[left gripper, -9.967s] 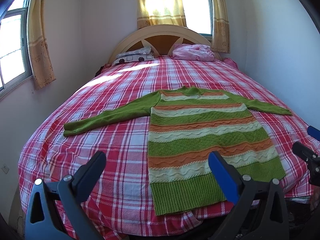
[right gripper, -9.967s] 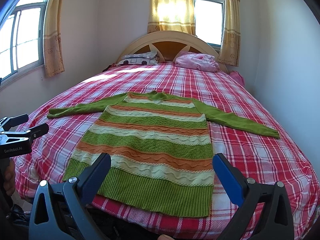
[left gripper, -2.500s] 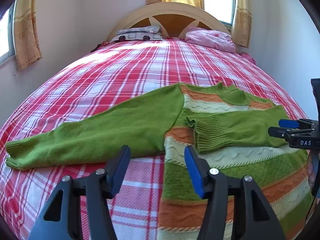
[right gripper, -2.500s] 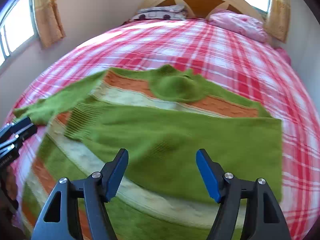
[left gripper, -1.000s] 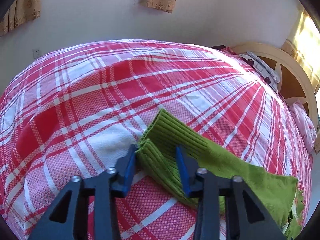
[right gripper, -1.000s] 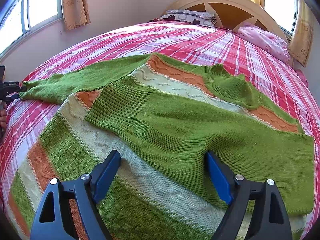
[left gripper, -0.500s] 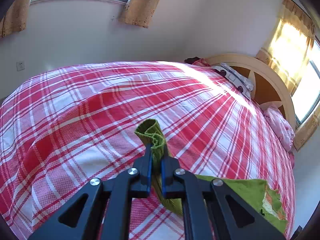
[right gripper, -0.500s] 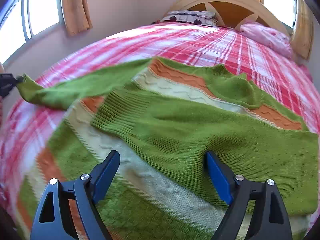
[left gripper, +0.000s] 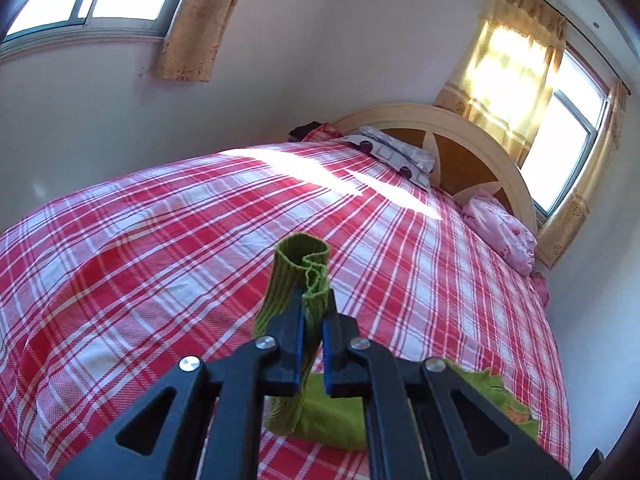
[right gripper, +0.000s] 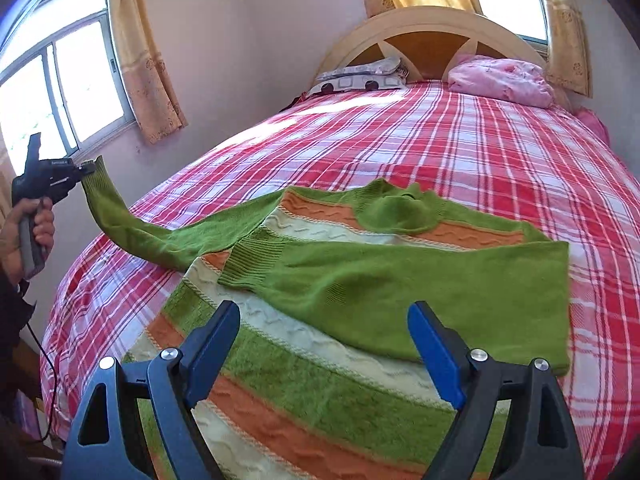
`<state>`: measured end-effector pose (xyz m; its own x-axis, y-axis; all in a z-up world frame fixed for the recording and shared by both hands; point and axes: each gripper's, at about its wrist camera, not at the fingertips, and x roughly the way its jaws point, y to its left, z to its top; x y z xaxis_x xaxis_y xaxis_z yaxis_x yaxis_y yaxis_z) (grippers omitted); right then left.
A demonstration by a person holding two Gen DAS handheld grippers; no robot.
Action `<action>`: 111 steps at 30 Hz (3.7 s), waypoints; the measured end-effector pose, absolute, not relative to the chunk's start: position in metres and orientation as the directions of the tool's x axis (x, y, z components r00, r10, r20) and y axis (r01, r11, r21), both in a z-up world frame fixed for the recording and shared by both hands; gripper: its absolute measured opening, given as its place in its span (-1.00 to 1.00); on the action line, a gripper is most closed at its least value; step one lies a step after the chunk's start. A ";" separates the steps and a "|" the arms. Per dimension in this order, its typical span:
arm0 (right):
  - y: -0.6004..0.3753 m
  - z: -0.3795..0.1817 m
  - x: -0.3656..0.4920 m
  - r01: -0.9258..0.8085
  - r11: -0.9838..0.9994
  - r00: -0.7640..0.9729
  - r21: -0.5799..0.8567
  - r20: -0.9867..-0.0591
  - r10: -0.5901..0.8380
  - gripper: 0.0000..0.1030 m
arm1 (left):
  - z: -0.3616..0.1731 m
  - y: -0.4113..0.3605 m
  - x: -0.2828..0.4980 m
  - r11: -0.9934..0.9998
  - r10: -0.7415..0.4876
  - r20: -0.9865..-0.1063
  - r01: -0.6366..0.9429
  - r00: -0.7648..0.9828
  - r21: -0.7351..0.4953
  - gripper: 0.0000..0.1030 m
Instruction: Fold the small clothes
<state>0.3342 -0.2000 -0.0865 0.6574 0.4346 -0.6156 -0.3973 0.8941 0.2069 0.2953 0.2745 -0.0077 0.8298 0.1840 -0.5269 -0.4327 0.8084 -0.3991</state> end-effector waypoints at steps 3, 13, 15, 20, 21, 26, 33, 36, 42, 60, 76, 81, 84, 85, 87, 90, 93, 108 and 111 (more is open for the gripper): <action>-0.225 -0.087 0.317 -0.366 0.906 0.683 0.212 -0.600 0.416 0.68 | 0.012 0.255 0.303 0.832 0.157 -0.494 -0.384 0.855 -0.401 -0.85; -0.284 -0.086 0.279 -0.304 0.929 0.740 0.210 -0.563 0.369 0.68 | 0.046 0.176 0.335 0.869 0.025 -0.451 -0.243 0.892 -0.431 -0.86; -0.294 -0.088 0.268 -0.294 0.935 0.750 0.200 -0.558 0.355 0.68 | 0.051 0.157 0.344 0.876 -0.003 -0.443 -0.211 0.897 -0.433 -0.86; -0.316 -0.099 0.251 -0.265 0.941 0.750 0.209 -0.569 0.337 0.68 | 0.063 0.104 0.364 0.897 -0.070 -0.421 -0.128 0.904 -0.423 -0.86; -0.319 -0.102 0.248 -0.258 0.944 0.751 0.208 -0.571 0.331 0.68 | 0.064 0.094 0.366 0.901 -0.080 -0.417 -0.114 0.905 -0.419 -0.86; -0.331 -0.121 0.242 -0.224 0.944 0.748 0.243 -0.577 0.326 0.68 | 0.051 0.040 0.375 0.921 -0.120 -0.428 -0.061 0.896 -0.385 -0.86; -0.330 -0.131 0.240 -0.220 0.943 0.740 0.250 -0.587 0.328 0.68 | 0.005 -0.043 0.392 0.941 -0.168 -0.492 -0.010 0.854 -0.338 -0.86; -0.328 -0.135 0.240 -0.221 0.941 0.731 0.255 -0.595 0.333 0.68 | -0.023 -0.084 0.400 0.962 -0.162 -0.527 0.015 0.834 -0.272 -0.86; -0.325 -0.140 0.242 -0.215 0.943 0.718 0.252 -0.614 0.328 0.68 | -0.070 -0.136 0.411 0.983 -0.151 -0.602 0.054 0.785 -0.175 -0.86; -0.338 -0.144 0.248 -0.205 0.917 0.702 0.342 -0.601 0.381 0.68 | -0.083 -0.138 0.378 0.982 -0.141 -0.604 0.187 0.784 0.014 0.28; -0.299 -0.091 0.323 -0.265 0.894 0.639 0.360 -0.629 0.443 0.14 | -0.139 0.094 0.338 0.949 0.302 -0.667 -0.278 0.681 0.145 0.66; -0.285 -0.112 0.401 -0.164 0.922 0.611 0.350 -0.698 0.374 0.08 | -0.149 0.110 0.332 0.947 0.254 -0.704 -0.317 0.664 0.043 0.67; -0.282 -0.141 0.434 -0.087 0.912 0.537 0.402 -0.752 0.382 0.04 | -0.151 0.119 0.328 0.942 0.236 -0.710 -0.336 0.664 0.000 0.73; -0.282 -0.146 0.437 -0.066 0.910 0.534 0.410 -0.756 0.379 -0.18 | -0.152 0.120 0.328 0.941 0.231 -0.716 -0.339 0.659 -0.008 0.73; -0.277 -0.150 0.438 -0.076 0.918 0.541 0.388 -0.758 0.365 -0.71 | -0.155 0.120 0.329 0.942 0.222 -0.725 -0.337 0.653 -0.015 0.73; -0.273 -0.139 0.428 -0.134 0.926 0.569 0.354 -0.737 0.364 -0.90 | -0.157 0.122 0.331 0.944 0.215 -0.731 -0.329 0.648 -0.013 0.73; -0.273 -0.120 0.418 -0.175 0.943 0.625 0.282 -0.709 0.328 -0.91 | -0.158 0.122 0.332 0.946 0.209 -0.737 -0.324 0.643 -0.014 0.73; -0.306 -0.128 0.406 -0.055 0.994 0.643 0.097 -0.758 0.109 -0.30 | -0.128 0.113 0.332 0.948 0.234 -0.680 -0.317 0.695 0.003 0.73; -0.290 -0.105 0.402 -0.102 0.988 0.684 0.114 -0.714 0.153 -0.23 | -0.112 0.104 0.345 0.957 0.227 -0.650 -0.289 0.726 0.011 0.91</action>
<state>0.4023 -0.2904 -0.1049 0.6836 0.1532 -0.7136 -0.1022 0.9882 0.1142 0.3450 0.1035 -0.1121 0.7257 0.2265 -0.6496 -0.2890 0.9573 0.0110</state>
